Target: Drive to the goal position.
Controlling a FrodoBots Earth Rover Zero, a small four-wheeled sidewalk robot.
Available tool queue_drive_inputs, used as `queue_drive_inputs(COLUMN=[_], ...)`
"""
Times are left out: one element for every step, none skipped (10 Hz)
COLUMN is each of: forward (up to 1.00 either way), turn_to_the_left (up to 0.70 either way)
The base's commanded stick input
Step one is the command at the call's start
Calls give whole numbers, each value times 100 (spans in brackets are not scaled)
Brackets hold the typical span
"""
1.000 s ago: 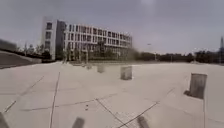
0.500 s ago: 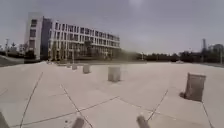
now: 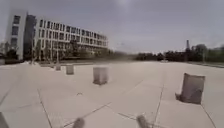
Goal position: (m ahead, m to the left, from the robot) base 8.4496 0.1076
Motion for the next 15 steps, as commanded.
queue_drive_inputs(forward=[70,70,70,70,70,70,70,70,70,70,70,70,70,70,70], turn_to_the_left=[-27,-27,-27,-27,-27,-27,-27,-27,-27,-27,-27,-27,-10,0,0])
